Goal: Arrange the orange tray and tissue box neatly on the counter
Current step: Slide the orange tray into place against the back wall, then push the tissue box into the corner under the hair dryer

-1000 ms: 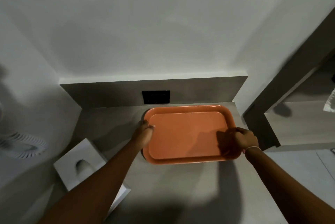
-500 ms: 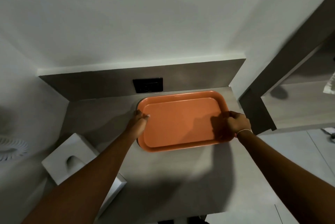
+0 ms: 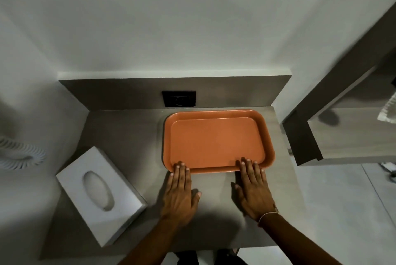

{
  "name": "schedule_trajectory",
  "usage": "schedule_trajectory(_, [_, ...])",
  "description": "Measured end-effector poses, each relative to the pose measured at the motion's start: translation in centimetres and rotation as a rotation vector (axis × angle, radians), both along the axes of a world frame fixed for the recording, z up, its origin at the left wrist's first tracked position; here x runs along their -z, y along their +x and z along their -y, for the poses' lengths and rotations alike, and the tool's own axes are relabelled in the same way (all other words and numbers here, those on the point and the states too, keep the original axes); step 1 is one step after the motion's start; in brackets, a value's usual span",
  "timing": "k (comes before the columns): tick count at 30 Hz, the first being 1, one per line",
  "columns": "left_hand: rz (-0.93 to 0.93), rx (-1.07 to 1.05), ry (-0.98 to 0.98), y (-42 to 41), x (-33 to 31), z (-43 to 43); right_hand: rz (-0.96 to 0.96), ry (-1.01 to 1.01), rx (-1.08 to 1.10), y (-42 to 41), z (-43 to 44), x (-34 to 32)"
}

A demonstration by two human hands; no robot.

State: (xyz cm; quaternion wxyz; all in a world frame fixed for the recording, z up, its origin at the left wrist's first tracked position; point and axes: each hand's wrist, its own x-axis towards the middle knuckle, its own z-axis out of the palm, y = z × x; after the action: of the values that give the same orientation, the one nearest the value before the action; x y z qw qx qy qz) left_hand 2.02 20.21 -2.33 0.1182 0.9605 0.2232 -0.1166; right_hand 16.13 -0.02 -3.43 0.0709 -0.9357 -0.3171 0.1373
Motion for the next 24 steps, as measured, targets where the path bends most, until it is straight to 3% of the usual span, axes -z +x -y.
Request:
schedule_trajectory(17, [0.042, 0.010, -0.010, 1.8, 0.3, -2.0, -0.031, -0.061, 0.012, 2.0, -1.9, -0.8])
schedule_trajectory(20, [0.143, -0.089, -0.043, 1.1, -1.2, -2.9, -0.020, 0.028, -0.007, 1.3, -3.1, -1.5])
schedule_trajectory(24, [0.336, -0.327, -0.066, -4.0, -4.0, -6.5, -0.107, 0.195, -0.188, -1.5, -8.4, -2.4])
